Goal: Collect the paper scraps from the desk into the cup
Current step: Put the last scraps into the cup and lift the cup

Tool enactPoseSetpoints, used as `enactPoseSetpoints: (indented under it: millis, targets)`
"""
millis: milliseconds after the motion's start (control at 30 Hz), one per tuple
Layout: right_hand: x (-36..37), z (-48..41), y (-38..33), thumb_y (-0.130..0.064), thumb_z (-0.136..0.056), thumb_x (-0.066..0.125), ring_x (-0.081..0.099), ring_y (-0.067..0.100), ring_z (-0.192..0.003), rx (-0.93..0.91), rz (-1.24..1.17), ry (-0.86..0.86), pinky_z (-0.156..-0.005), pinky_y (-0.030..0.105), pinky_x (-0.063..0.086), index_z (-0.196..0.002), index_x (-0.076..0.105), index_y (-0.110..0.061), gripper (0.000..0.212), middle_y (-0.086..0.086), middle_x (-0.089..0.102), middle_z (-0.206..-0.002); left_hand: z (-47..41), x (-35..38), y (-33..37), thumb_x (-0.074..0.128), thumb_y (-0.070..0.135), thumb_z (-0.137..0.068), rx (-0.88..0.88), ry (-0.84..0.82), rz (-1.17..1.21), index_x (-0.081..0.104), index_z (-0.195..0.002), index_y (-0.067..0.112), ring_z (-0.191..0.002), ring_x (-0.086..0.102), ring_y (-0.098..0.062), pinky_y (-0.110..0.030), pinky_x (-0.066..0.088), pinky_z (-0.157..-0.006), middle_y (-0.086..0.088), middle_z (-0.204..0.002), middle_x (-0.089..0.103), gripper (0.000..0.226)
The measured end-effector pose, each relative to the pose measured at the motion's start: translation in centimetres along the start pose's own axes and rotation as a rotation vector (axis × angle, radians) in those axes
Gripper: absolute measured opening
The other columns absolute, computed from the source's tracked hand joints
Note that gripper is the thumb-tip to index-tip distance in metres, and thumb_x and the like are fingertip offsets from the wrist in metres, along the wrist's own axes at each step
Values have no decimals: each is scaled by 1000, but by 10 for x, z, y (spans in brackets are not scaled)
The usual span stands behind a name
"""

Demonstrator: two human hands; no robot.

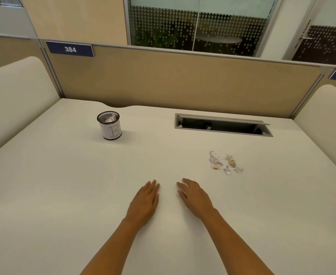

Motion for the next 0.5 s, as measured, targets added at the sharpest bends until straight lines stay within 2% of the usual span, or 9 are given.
enactPoseSetpoints:
  millis: [167, 267, 300, 367, 400, 433, 467, 500]
  targets:
    - [11, 32, -3, -36, -102, 29, 19, 10, -144, -36, 7, -23, -111, 28, 33, -146, 31, -24, 46, -3, 22, -157, 24, 3, 2, 21, 32, -101, -54, -3, -50, 14, -150, 21, -147, 6, -7, -22, 10, -118, 8, -159, 7, 50]
    - [16, 44, -4, -36, -100, 33, 24, 11, -143, -85, -29, -21, -111, 29, 31, -144, 34, -24, 46, -4, 27, -155, 37, 5, 3, 22, 20, -101, -106, -13, -45, 10, -150, 18, -147, 5, -10, -26, 19, -117, 5, -160, 5, 50]
    - [14, 49, -5, -40, -99, 35, 30, 12, -140, -113, -59, -3, -110, 28, 29, -142, 38, -25, 46, -6, 33, -152, 41, 6, 3, 22, 19, -101, -122, -13, -1, 12, -150, 18, -147, 8, -11, -27, 20, -116, 6, -159, 9, 50]
    - [9, 57, -4, -43, -96, 41, 40, 11, -134, -156, -11, 91, -107, 24, 27, -137, 46, -25, 45, -9, 43, -145, 49, 0, 7, 26, 29, -101, -86, 35, 37, 29, -145, 23, -142, 24, -11, -30, 22, -114, 11, -150, 30, 45]
    - [6, 59, -4, -40, -96, 43, 42, 11, -131, -165, 0, 106, -105, 22, 27, -135, 49, -23, 43, -8, 47, -142, 52, -5, 9, 30, 34, -99, -63, 77, 19, 43, -136, 27, -134, 36, -12, -31, 27, -110, 15, -137, 44, 40]
    - [4, 61, -5, -35, -96, 43, 45, 12, -129, -174, -7, 121, -102, 20, 28, -133, 52, -21, 40, -5, 50, -140, 54, -10, 11, 34, 34, -97, -57, 117, 24, 55, -118, 29, -120, 46, -14, -31, 34, -101, 17, -120, 53, 30]
    - [2, 62, -6, -29, -97, 43, 47, 13, -126, -182, -19, 125, -100, 19, 30, -131, 54, -17, 37, -3, 53, -137, 56, -14, 12, 37, 29, -94, -68, 146, 43, 58, -97, 25, -104, 51, -16, -31, 37, -88, 12, -106, 59, 22]
    - [2, 63, -6, -22, -97, 43, 49, 15, -123, -174, -45, 115, -99, 18, 34, -127, 56, -14, 34, 0, 56, -133, 55, -17, 11, 40, 23, -91, -86, 167, 68, 56, -85, 17, -92, 50, -17, -30, 37, -77, 2, -99, 60, 19]
Point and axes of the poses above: each hand's wrist, its own z-axis away from the middle knuckle, its own x-axis out of the palm, y = z × x, the point moved 8 cm from there along -z, towards the middle knuckle
